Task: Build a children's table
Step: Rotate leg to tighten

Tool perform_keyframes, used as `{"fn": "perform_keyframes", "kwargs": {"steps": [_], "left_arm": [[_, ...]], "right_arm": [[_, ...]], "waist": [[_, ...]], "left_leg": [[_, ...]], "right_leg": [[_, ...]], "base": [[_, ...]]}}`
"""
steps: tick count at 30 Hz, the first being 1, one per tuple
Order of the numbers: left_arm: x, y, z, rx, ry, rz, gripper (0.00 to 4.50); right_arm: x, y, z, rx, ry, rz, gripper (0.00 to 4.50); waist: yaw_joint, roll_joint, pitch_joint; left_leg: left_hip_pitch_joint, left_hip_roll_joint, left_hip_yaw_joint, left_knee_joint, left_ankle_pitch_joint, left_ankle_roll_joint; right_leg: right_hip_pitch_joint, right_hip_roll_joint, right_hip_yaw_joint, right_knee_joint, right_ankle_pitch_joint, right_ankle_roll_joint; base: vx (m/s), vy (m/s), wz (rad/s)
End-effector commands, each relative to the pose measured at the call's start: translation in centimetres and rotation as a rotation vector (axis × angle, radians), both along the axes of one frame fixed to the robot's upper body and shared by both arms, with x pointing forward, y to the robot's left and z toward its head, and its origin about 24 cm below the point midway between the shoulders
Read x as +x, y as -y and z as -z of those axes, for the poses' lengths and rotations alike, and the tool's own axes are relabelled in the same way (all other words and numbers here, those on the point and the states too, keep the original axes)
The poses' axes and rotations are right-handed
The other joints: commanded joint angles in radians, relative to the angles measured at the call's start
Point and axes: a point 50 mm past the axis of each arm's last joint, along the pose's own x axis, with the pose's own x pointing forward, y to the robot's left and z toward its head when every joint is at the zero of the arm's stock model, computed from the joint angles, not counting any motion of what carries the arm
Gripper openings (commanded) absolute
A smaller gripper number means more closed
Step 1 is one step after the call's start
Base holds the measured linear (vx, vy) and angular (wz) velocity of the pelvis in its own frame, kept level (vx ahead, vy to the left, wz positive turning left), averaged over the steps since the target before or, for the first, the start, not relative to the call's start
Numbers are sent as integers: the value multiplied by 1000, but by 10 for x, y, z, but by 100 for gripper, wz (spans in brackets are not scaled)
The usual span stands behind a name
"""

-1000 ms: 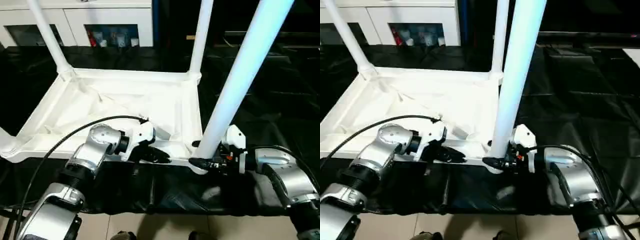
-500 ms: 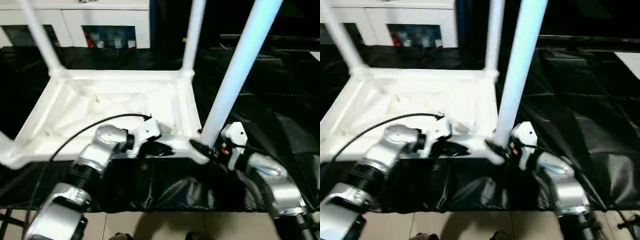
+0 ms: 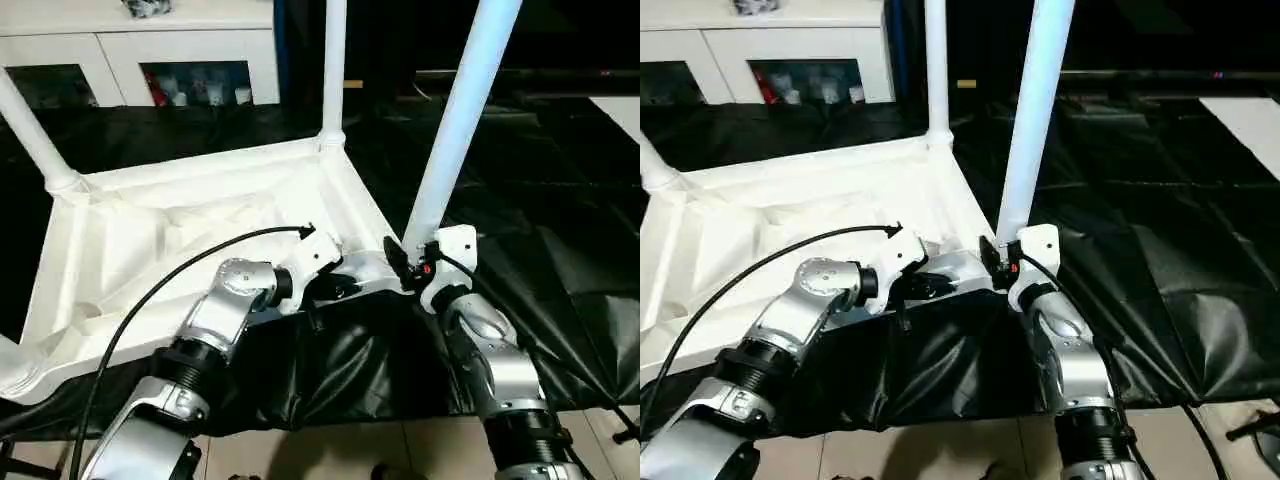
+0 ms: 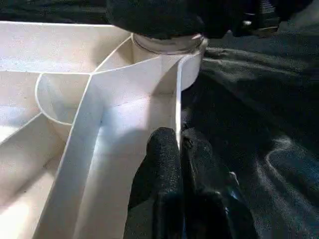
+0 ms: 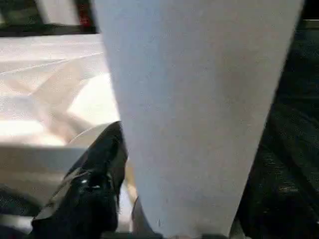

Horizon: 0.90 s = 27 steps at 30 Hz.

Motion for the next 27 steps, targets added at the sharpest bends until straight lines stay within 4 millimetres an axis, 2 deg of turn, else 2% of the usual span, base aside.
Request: {"fn": "perform_keyframes", "kwargs": {"steps": [1,5,6,8,9,11,12,14,15,17,18,19,20,21,27], "left_arm": [[-9,4,14,24,-66,64,0],[-9,-12,11,54,-81,133,0],[-9,-13,10,54,-81,143,0],[-10,-18,7,40,-88,197,0],[-11,-19,6,36,-86,214,0],[-11,-22,5,30,-90,232,0],[-11,-23,5,32,-93,242,0],[-10,-29,4,41,-108,272,0],[-10,-31,3,45,-111,283,0],[-10,-32,2,48,-116,295,0],[-9,-35,2,53,-120,304,0],[-9,-37,1,59,-120,309,0],[-8,-38,0,64,-120,312,0],[-8,-38,0,64,-120,313,0],[-5,-41,0,60,-125,301,0]], "right_arm": [[-13,-29,10,-7,-55,-262,334],[-23,-10,2,-66,-49,-485,334],[-25,-7,1,-68,-51,-521,334],[-29,3,0,-107,-74,-637,334],[-30,6,0,-117,-85,-663,320],[-32,10,0,-135,-105,-712,303],[-33,12,0,-144,-114,-738,294],[-36,16,0,-150,-148,-819,284],[-37,16,0,-153,-158,-841,264],[-38,17,0,-159,-165,-866,258],[-38,18,0,-169,-172,-893,242],[-38,18,0,-171,-175,-906,242],[-38,17,0,-168,-180,-922,242],[-38,17,0,-167,-180,-922,223],[-38,14,0,-141,-188,-942,201]], "waist": [[6,-11,-31],[10,-10,-32],[11,-12,-36],[14,-13,-38],[16,-12,-40],[19,-13,-40],[22,-15,-40],[30,-16,-37],[37,-18,-32],[41,-16,-29],[45,-16,-27],[48,-21,-25],[51,-20,-26],[52,-19,-26],[56,-19,-30]], "left_leg": [[0,38,-17,-84,-392,27],[1,38,-10,-76,-342,62],[-2,39,-9,-71,-293,78],[-1,39,-5,-63,-235,98],[-2,39,-4,-59,-191,114],[-1,39,-2,-55,-156,129],[1,40,1,-51,-121,144],[5,41,4,-51,-129,145],[7,43,8,-52,-153,134],[7,47,8,-55,-185,115],[12,50,7,-58,-220,85],[14,51,8,-60,-235,70],[14,50,7,-59,-236,67],[15,50,7,-61,-236,63],[13,49,8,-58,-194,63]], "right_leg": [[19,-15,13,-64,-329,-173],[24,-17,14,-59,-258,-208],[30,-17,13,-52,-210,-228],[33,-16,12,-42,-131,-258],[38,-16,11,-35,-70,-279],[39,-14,10,-29,-23,-295],[41,-14,11,-24,25,-314],[41,-11,10,-25,-6,-320],[37,-9,11,-29,-51,-314],[36,-12,11,-32,-112,-306],[33,-12,13,-36,-175,-294],[30,-11,14,-38,-202,-286],[30,-11,14,-37,-210,-280],[30,-11,14,-37,-218,-277],[33,-10,13,-28,-134,-292]], "base": [[0,0,0],[0,0,0],[0,0,0],[0,0,0],[0,0,0],[0,0,0],[0,0,0],[0,0,0],[0,0,0],[0,0,0],[0,0,0],[0,0,0],[0,0,0],[0,0,0],[0,0,0]]}}
